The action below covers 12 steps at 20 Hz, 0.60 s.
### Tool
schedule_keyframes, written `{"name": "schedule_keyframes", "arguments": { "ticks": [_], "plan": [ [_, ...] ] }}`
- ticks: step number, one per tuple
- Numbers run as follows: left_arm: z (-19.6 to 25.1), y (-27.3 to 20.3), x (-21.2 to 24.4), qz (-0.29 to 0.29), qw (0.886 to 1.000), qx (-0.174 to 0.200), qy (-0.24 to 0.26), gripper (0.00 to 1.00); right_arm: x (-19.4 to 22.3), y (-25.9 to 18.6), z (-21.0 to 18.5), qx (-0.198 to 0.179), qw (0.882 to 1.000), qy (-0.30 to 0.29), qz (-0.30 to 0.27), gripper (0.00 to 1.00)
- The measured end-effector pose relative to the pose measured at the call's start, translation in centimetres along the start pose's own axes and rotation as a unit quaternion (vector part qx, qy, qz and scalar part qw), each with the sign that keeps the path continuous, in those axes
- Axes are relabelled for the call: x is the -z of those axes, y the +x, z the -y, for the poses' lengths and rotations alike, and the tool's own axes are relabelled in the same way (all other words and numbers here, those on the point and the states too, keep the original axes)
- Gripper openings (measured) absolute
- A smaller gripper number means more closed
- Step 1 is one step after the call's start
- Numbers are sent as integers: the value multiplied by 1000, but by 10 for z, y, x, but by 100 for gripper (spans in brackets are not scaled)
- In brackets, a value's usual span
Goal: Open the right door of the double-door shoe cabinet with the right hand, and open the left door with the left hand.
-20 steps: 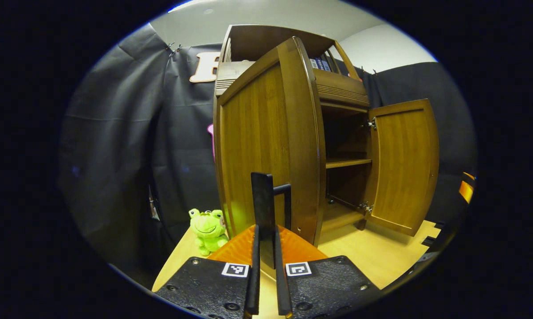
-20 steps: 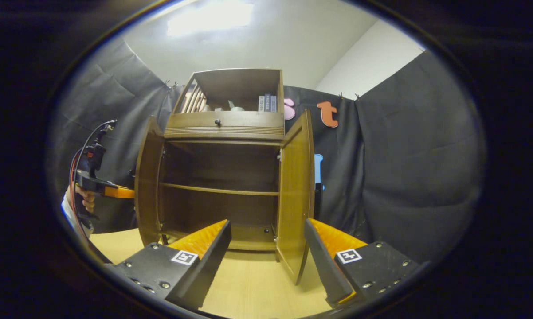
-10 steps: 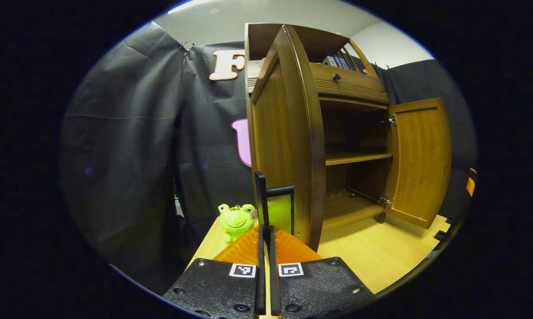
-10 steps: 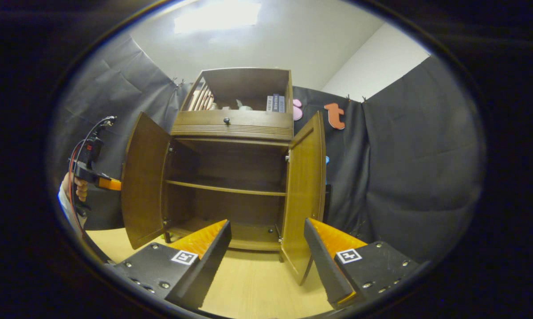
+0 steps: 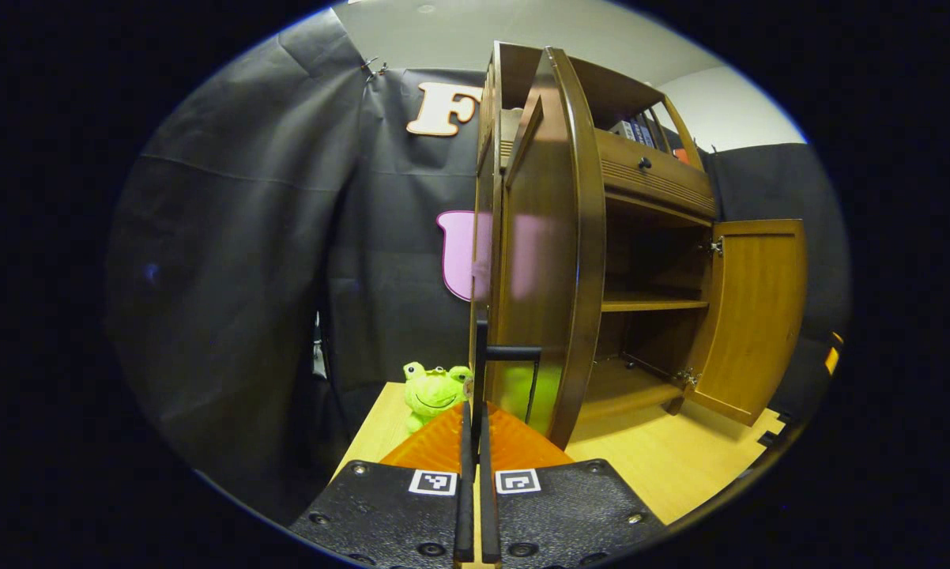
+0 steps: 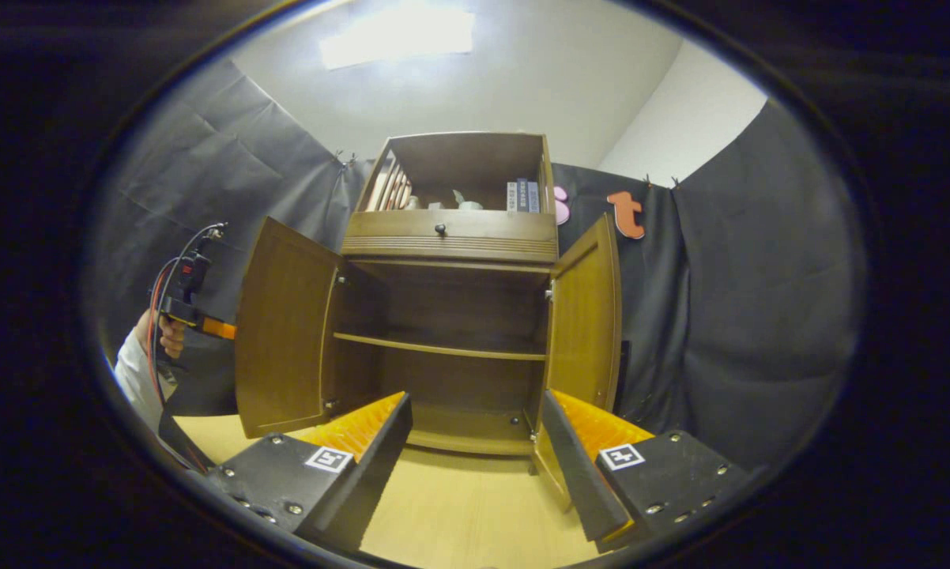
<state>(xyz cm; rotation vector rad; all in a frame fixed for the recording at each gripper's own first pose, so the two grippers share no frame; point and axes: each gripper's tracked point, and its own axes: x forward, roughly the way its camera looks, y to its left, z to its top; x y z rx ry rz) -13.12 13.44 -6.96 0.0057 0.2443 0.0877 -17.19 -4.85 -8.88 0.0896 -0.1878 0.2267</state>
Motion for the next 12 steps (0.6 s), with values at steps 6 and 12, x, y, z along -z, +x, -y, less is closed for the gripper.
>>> {"name": "schedule_keyframes", "arguments": {
  "ticks": [6, 12],
  "plan": [
    [1, -2, 1, -4, 1000, 7, -5, 4, 1, 1, 8, 13, 1000, -3, -5, 98],
    [4, -20, -23, 30, 998, -25, 52, 8, -2, -4, 12, 9, 1000, 1, 2, 97]
  ]
}}
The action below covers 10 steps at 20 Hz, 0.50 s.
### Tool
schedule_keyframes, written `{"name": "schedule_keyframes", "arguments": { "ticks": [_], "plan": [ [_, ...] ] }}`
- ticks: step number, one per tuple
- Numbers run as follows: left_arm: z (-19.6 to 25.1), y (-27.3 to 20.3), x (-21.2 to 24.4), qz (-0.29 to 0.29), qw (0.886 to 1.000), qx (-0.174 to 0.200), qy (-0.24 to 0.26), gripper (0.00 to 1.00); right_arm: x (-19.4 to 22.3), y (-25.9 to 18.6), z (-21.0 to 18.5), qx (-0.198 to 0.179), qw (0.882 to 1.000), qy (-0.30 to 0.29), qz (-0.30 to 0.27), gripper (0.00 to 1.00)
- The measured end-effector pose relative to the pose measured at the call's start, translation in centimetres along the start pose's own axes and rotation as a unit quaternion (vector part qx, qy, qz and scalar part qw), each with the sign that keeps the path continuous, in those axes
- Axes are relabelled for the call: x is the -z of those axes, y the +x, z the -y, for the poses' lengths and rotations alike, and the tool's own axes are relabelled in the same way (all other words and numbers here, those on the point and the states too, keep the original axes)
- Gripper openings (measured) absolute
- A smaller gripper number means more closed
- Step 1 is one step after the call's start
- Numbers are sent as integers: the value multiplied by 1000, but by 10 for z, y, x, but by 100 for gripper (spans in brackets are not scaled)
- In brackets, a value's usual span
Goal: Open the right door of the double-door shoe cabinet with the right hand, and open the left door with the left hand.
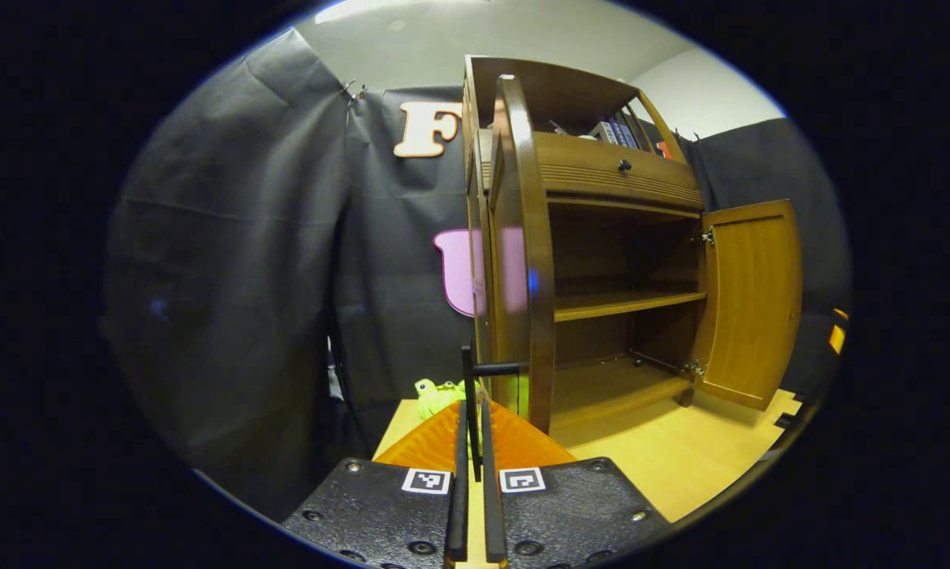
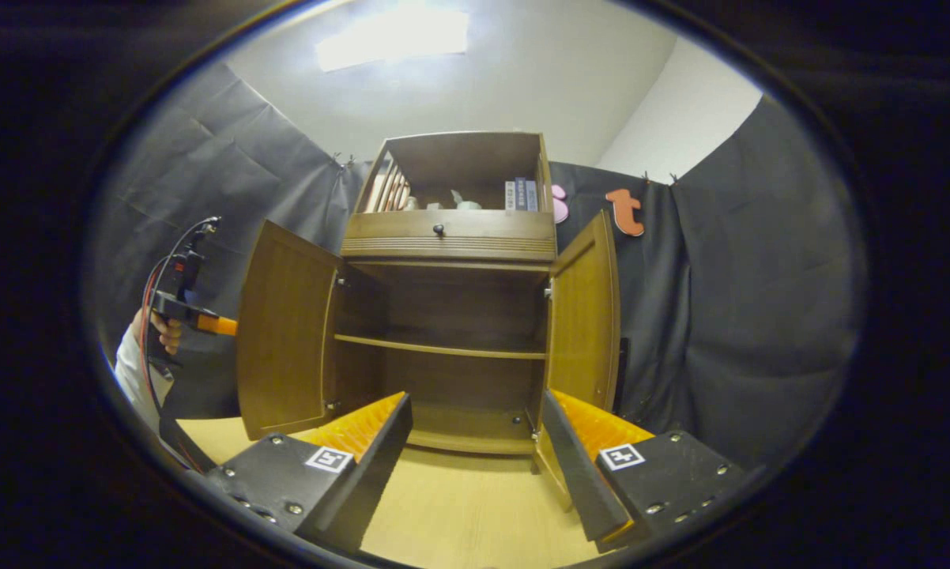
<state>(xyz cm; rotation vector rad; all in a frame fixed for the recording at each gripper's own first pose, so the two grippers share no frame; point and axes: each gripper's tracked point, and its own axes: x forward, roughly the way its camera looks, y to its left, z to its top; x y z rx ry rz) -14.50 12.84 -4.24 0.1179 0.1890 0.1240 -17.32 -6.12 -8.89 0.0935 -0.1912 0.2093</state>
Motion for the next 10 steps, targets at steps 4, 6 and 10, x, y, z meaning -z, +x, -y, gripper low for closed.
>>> {"name": "schedule_keyframes", "arguments": {
  "ticks": [4, 6, 10],
  "plan": [
    [4, -16, -16, 24, 999, -21, 12, 25, 8, 4, 9, 15, 1000, -3, -10, 98],
    [2, -22, -22, 32, 999, -32, 9, 31, 9, 5, 12, 16, 1000, 1, -12, 97],
    [16, -33, -33, 47, 998, -30, 5, 60, 4, 3, 20, 23, 1000, 15, -5, 97]
  ]
}}
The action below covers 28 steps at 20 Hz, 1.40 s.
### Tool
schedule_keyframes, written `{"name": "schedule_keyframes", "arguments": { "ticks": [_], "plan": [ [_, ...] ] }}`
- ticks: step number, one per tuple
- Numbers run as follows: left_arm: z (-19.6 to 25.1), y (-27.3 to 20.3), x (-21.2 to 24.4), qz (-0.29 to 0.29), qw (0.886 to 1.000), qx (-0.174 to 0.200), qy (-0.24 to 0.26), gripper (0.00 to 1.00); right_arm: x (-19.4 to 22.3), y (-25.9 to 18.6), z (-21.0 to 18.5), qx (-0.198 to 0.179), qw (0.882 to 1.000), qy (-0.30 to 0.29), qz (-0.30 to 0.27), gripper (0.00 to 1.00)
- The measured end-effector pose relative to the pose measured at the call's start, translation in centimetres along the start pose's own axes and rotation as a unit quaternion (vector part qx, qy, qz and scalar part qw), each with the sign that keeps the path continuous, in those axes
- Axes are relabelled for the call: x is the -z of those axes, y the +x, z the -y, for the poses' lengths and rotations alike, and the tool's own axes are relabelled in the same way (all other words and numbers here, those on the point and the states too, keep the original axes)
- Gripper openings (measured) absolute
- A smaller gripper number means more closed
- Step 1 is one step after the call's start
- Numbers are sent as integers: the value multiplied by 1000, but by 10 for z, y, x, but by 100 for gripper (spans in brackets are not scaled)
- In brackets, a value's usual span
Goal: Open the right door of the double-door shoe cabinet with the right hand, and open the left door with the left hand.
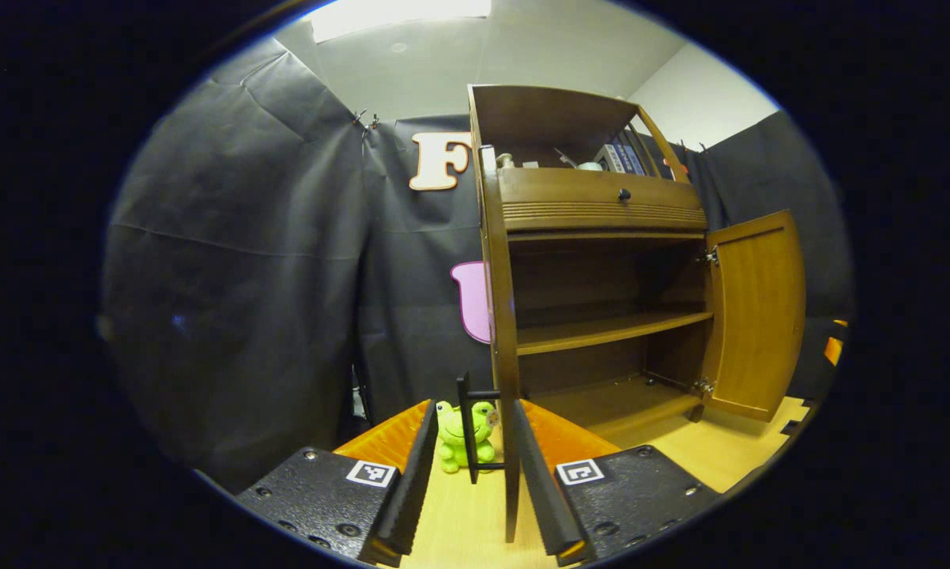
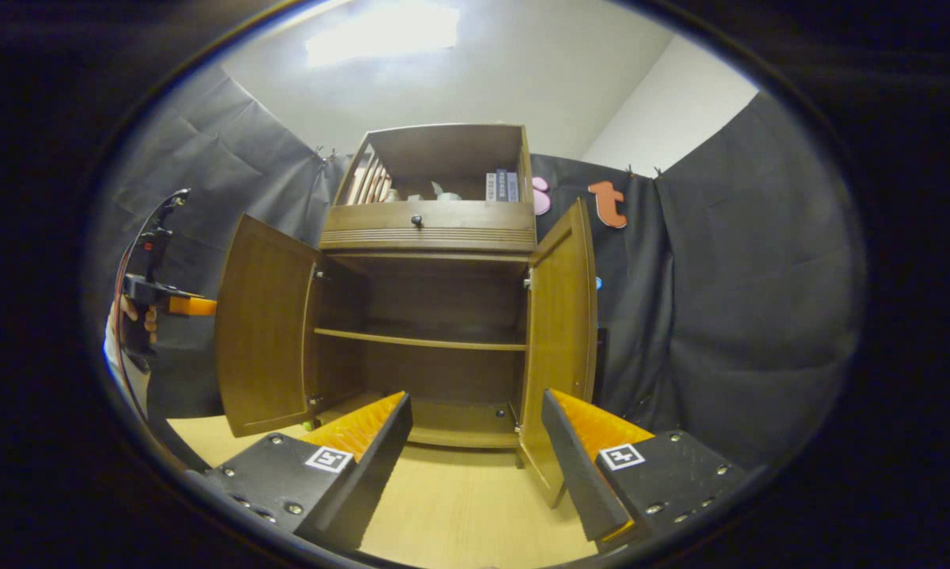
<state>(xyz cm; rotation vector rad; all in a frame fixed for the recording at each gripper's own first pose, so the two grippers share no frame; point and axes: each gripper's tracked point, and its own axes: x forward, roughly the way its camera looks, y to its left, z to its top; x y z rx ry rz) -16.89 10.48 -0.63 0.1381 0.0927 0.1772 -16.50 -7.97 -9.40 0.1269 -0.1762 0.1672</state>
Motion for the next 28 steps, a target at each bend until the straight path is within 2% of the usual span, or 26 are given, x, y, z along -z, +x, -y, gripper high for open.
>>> {"name": "schedule_keyframes", "arguments": {
  "ticks": [2, 3, 5, 8, 14, 16, 18, 19, 21, 24, 25, 26, 28],
  "plan": [
    [12, -3, -4, 6, 1000, 8, -1, 65, -2, 2, 4, 7, 1000, 6, 4, 97],
    [18, -2, -6, 6, 1000, 9, -3, 63, 1, 5, 7, 12, 1000, 7, 3, 97],
    [35, 0, -11, 8, 1000, 18, -10, 65, 2, 19, 7, 14, 1000, 9, -6, 98],
    [61, 5, -18, 14, 1000, 27, -4, 73, -7, 40, 5, 16, 1000, -8, -14, 98],
    [120, 13, -34, 29, 999, 43, 13, 99, -24, 81, -50, -36, 999, -12, -28, 98],
    [135, 19, -37, 31, 999, 37, 10, 99, -26, 90, -63, -33, 999, 3, -31, 98],
    [162, 22, -40, 35, 998, 53, 3, 99, -29, 94, -69, -24, 999, 30, -33, 98],
    [173, 24, -42, 38, 998, 59, 1, 96, -32, 95, -70, -17, 999, 37, -32, 98],
    [185, 30, -46, 41, 997, 59, -6, 99, -41, 94, -70, -8, 999, 35, -26, 98],
    [190, 36, -41, 27, 998, 48, -16, 96, -59, 87, -65, -4, 999, 39, -6, 97],
    [194, 39, -41, 24, 998, 45, -19, 94, -63, 85, -60, 4, 999, 40, 0, 97],
    [199, 43, -39, 24, 998, 44, -21, 99, -66, 84, -54, 14, 999, 36, 3, 98],
    [209, 47, -28, 17, 998, 49, -28, 97, -64, 81, -45, 31, 999, 32, 6, 98]
  ]
}}
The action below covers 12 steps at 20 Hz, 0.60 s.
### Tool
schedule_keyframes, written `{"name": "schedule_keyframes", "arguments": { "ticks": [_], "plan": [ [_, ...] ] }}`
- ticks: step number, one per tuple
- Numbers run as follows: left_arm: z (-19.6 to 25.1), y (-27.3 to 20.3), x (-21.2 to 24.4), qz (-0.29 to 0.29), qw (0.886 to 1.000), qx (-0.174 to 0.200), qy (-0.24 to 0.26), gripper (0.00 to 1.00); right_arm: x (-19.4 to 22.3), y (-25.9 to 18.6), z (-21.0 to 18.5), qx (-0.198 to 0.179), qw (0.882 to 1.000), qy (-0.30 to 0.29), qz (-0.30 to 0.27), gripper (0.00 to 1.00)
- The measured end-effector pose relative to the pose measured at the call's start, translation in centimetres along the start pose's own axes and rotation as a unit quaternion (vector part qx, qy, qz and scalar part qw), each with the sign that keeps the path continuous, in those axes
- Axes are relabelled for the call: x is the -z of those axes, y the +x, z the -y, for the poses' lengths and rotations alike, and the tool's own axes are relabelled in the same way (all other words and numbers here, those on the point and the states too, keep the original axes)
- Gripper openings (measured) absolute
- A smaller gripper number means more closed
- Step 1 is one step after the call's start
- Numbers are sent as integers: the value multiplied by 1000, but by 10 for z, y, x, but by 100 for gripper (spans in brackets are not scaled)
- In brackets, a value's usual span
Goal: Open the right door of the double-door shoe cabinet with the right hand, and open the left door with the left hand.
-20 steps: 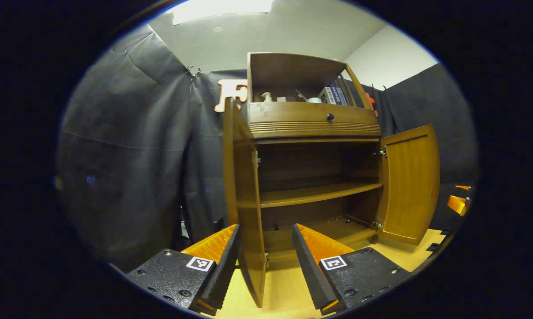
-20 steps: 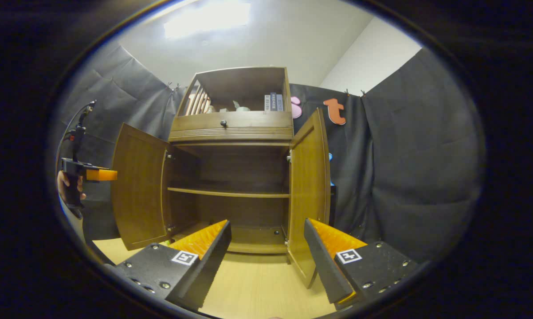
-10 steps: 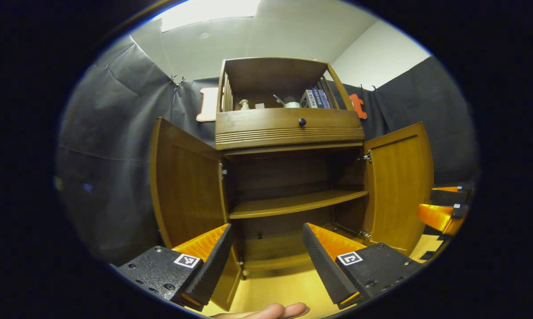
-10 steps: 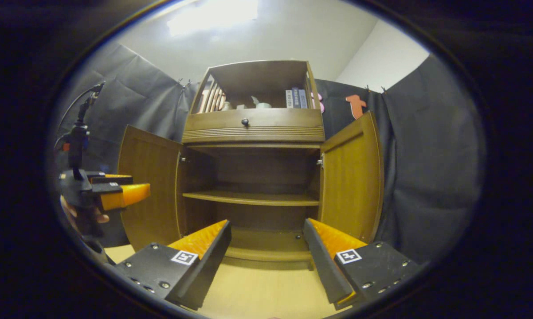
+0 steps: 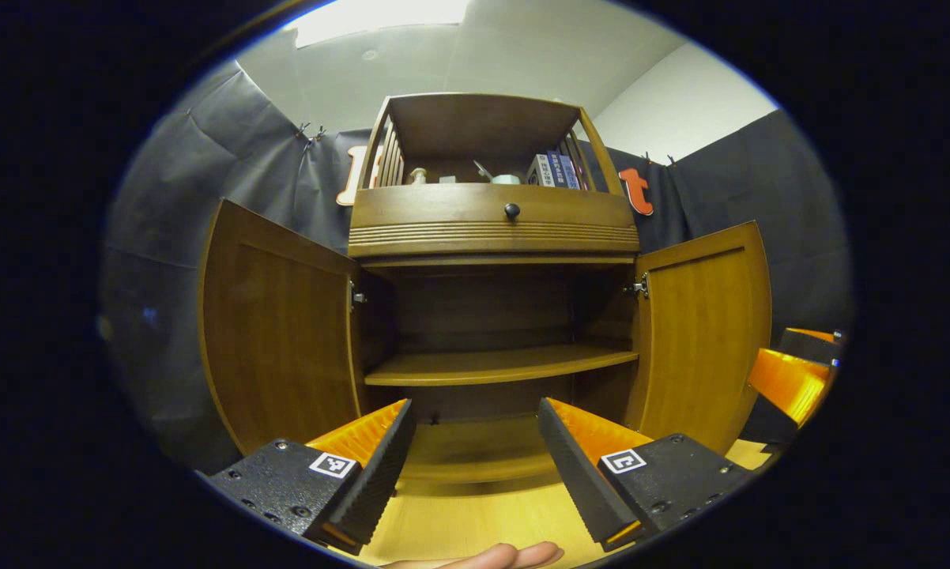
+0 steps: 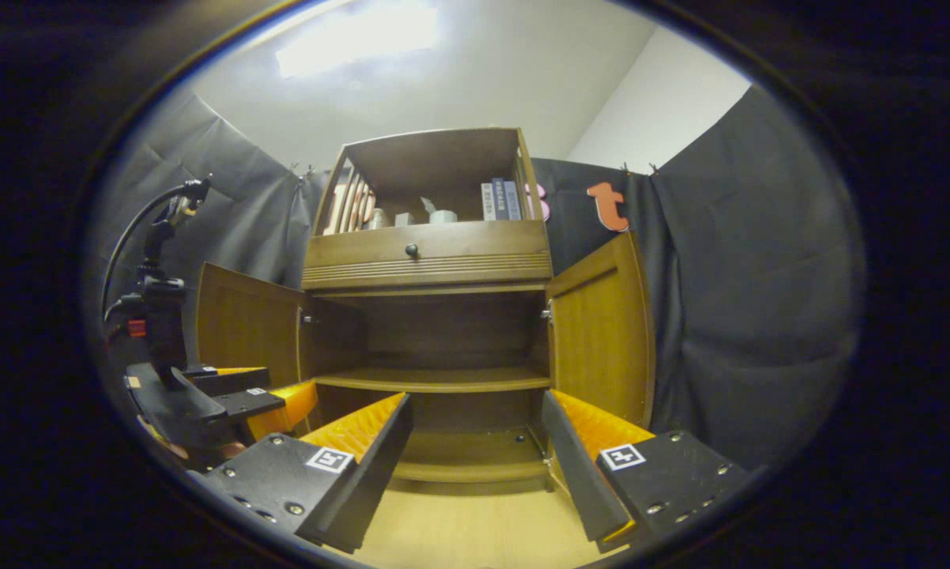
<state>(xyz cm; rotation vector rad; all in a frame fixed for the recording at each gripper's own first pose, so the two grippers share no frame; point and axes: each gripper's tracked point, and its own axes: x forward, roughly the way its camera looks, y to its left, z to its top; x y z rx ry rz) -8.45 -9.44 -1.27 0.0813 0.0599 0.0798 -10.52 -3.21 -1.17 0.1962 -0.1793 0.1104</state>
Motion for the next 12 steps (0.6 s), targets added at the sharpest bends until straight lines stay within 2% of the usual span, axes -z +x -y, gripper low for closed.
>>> {"name": "schedule_keyframes", "arguments": {
  "ticks": [3, 5, 9, 12],
  "plan": [
    [16, 0, 25, -26, 999, 12, -15, 97, 18, 0, 1, 1, 1000, 3, -14, 98],
    [25, 0, 29, -32, 999, 24, -7, 98, 32, -1, 1, -5, 999, -11, -30, 97],
    [16, -2, 21, -21, 1000, 4, -2, 99, 39, -15, 7, 4, 998, -56, -38, 97],
    [12, -5, 20, -18, 1000, -3, 2, 99, 26, -27, 7, 2, 999, -48, -17, 98]
  ]
}}
